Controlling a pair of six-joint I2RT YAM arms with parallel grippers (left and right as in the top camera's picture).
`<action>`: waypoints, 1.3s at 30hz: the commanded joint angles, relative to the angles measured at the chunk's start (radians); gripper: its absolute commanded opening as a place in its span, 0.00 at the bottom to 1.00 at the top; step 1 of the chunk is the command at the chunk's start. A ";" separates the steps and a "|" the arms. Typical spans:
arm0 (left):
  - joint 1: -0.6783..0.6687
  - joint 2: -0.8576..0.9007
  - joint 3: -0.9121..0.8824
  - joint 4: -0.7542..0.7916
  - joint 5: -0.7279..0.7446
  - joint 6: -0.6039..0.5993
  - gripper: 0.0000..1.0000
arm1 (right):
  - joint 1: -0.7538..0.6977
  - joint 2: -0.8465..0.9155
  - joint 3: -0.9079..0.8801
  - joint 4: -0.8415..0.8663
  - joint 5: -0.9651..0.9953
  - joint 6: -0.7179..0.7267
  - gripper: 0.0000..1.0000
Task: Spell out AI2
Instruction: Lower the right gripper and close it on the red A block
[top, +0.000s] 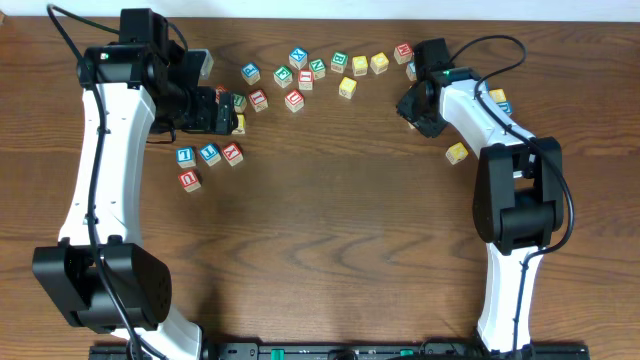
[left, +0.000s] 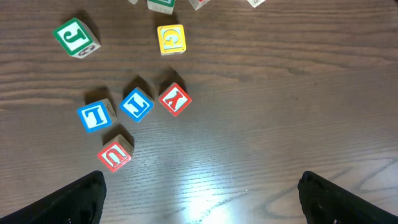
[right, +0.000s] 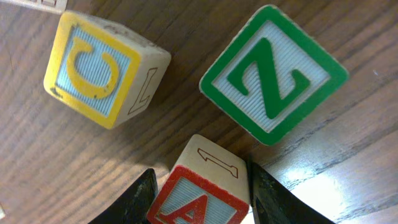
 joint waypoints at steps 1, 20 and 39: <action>0.000 -0.005 0.028 0.000 0.004 0.016 0.98 | -0.008 0.027 0.010 -0.005 0.006 -0.108 0.42; 0.000 -0.005 0.028 0.000 0.004 0.016 0.98 | 0.051 0.027 0.010 -0.090 0.000 -0.683 0.43; 0.000 -0.005 0.028 0.000 0.004 0.016 0.98 | 0.066 0.027 0.120 -0.268 0.012 -0.209 0.57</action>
